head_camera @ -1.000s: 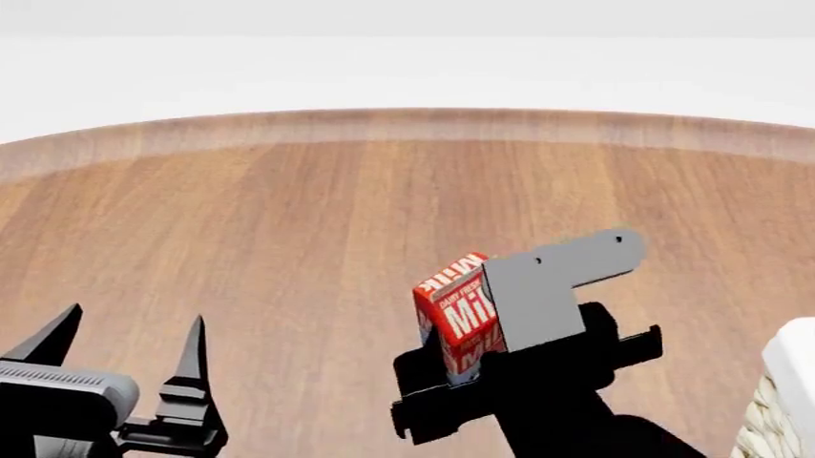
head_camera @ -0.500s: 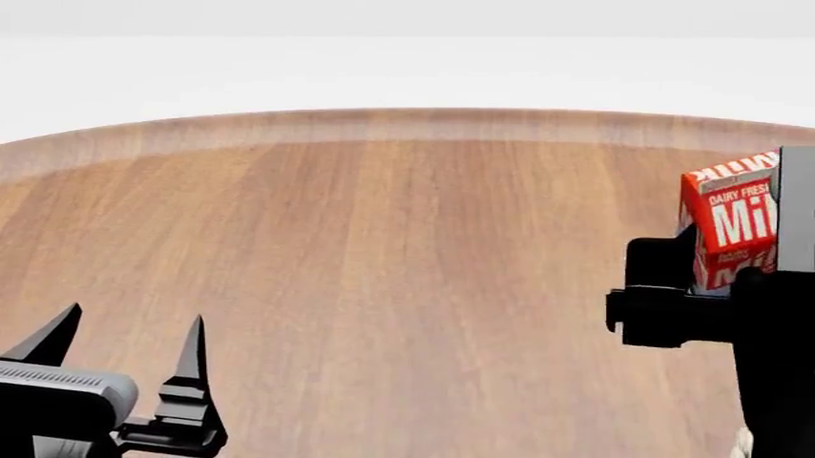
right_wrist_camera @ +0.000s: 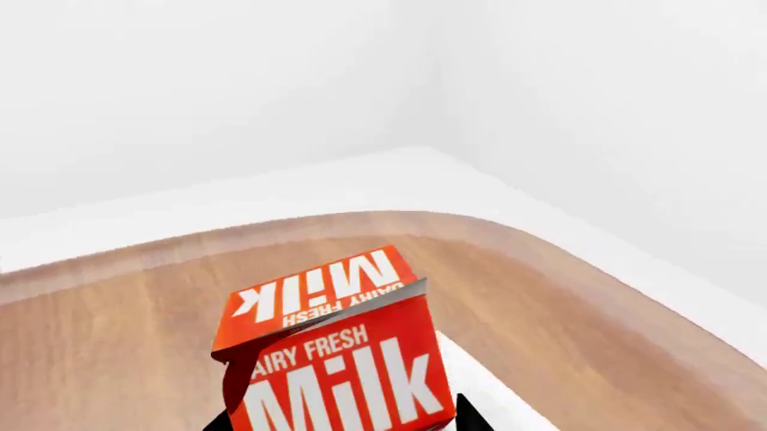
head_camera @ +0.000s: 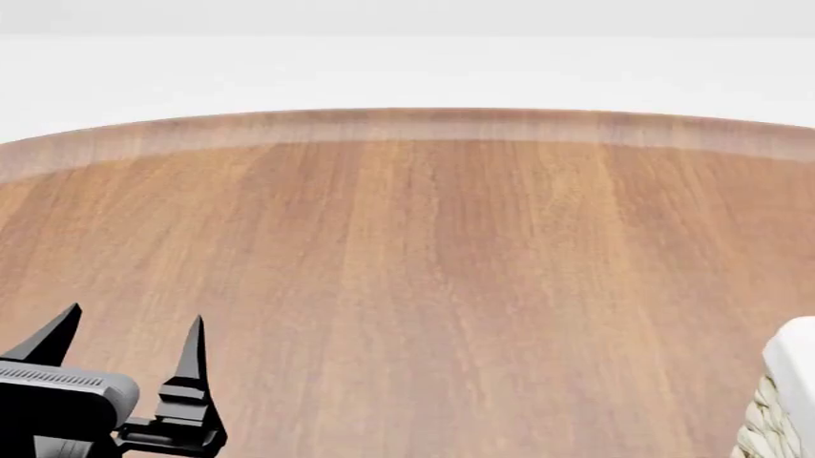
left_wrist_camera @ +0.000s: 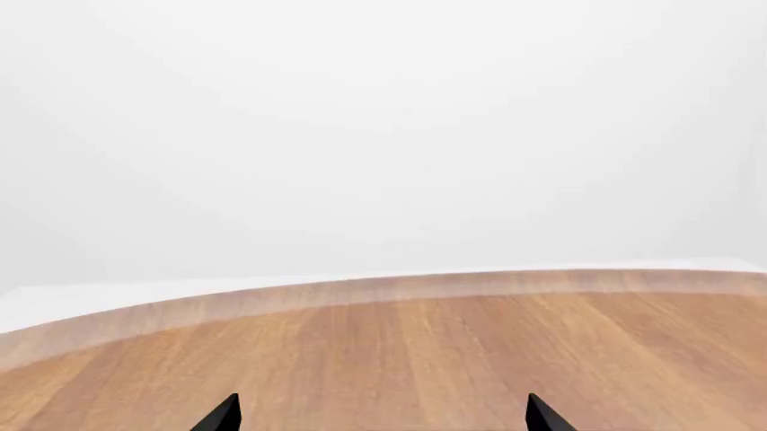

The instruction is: Pick the milk and place it in the basket.

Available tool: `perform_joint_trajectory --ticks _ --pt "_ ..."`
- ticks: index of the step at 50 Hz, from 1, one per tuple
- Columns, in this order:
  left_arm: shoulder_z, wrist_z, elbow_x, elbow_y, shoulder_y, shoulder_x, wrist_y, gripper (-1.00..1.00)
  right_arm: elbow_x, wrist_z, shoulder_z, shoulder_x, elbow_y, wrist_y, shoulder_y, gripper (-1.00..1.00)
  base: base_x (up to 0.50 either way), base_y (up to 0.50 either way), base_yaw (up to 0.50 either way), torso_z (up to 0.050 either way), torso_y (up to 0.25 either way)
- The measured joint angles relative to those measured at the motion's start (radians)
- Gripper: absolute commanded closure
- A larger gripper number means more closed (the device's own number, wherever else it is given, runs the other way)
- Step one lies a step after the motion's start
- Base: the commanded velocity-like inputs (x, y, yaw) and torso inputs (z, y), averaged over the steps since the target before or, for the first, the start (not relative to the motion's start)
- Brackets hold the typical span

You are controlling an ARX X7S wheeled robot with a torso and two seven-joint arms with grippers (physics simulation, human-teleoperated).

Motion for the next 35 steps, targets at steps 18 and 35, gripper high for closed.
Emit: perform_joint_trajectory --ticks 18,35 --pt "0.008 0.0 0.003 -0.019 0.002 -0.003 0.015 -1.0 -0.164 -0.148 0.124 0.004 0.041 -0.079 -0.134 1.0 0.0 0.0 0.0 0.001 0.001" --pt "0.01 -0.003 0.002 -0.031 0.0 -0.008 0.024 -1.0 -0.283 -0.22 0.184 0.001 0.084 -0.144 -0.229 1.0 0.0 0.0 0.0 0.0 0.001"
